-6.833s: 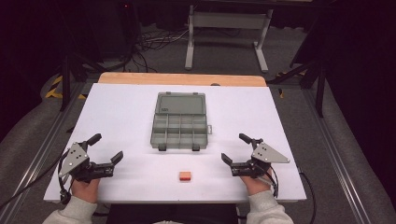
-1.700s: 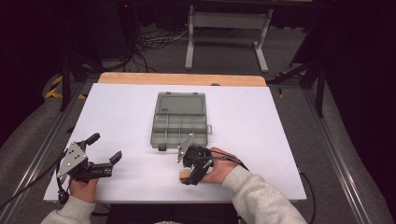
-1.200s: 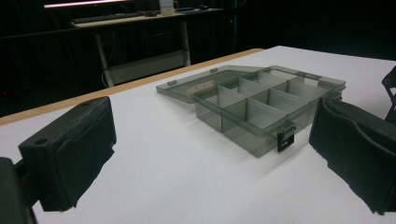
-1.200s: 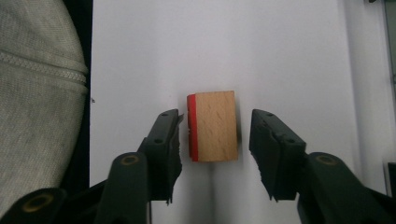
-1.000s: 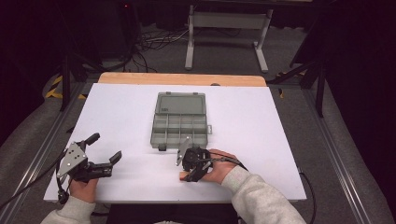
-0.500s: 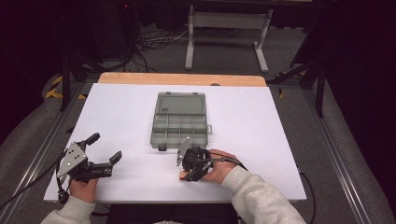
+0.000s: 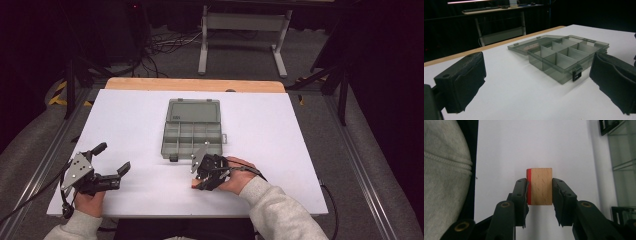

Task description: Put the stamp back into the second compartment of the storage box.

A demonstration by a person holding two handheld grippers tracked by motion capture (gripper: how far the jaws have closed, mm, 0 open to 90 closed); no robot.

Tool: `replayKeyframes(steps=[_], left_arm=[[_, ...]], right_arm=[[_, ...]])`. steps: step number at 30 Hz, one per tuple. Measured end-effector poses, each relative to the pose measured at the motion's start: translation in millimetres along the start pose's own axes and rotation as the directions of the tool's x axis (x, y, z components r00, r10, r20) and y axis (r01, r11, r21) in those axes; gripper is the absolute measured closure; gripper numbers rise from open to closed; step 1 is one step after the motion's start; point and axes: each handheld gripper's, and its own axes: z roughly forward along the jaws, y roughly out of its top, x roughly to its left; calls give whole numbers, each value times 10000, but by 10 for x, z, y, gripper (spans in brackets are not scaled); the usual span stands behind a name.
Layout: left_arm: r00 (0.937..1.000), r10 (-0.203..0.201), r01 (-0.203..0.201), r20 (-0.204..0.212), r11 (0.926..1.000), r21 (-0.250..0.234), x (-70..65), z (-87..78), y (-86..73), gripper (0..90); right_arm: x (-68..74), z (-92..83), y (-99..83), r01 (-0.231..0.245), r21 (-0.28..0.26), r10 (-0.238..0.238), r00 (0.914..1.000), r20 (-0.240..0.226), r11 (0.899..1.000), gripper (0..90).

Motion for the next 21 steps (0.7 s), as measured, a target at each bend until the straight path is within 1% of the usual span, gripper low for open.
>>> replayKeyframes(steps=[5, 10, 12, 15, 19, 21], left_arm=[[10000, 3, -3, 11, 10000, -2, 1, 0, 0, 14], [10000, -38, 38, 0, 10000, -5, 1, -1, -1, 14], [10000, 4, -4, 10, 10000, 1, 2, -1, 0, 14], [10000, 6, -6, 19, 10000, 5, 1, 0, 0, 14], [10000, -1, 1, 16, 10000, 2, 1, 0, 0, 14], [10000, -4, 4, 21, 10000, 6, 2, 1, -1, 14]], right_arm=[[-23, -94, 27, -143, -314, 147, 9998, 133, 9994, 660], [-42, -146, 39, -142, -609, 155, 9997, 214, 9980, 660], [-51, -160, 42, -147, -708, 167, 9995, 278, 9974, 660], [-63, -193, 46, -253, -909, 284, 9991, 328, 9955, 660], [-74, -222, 50, -278, -1090, 324, 9986, 412, 9937, 660], [-83, -250, 52, -315, -1269, 377, 9982, 474, 9914, 660]])
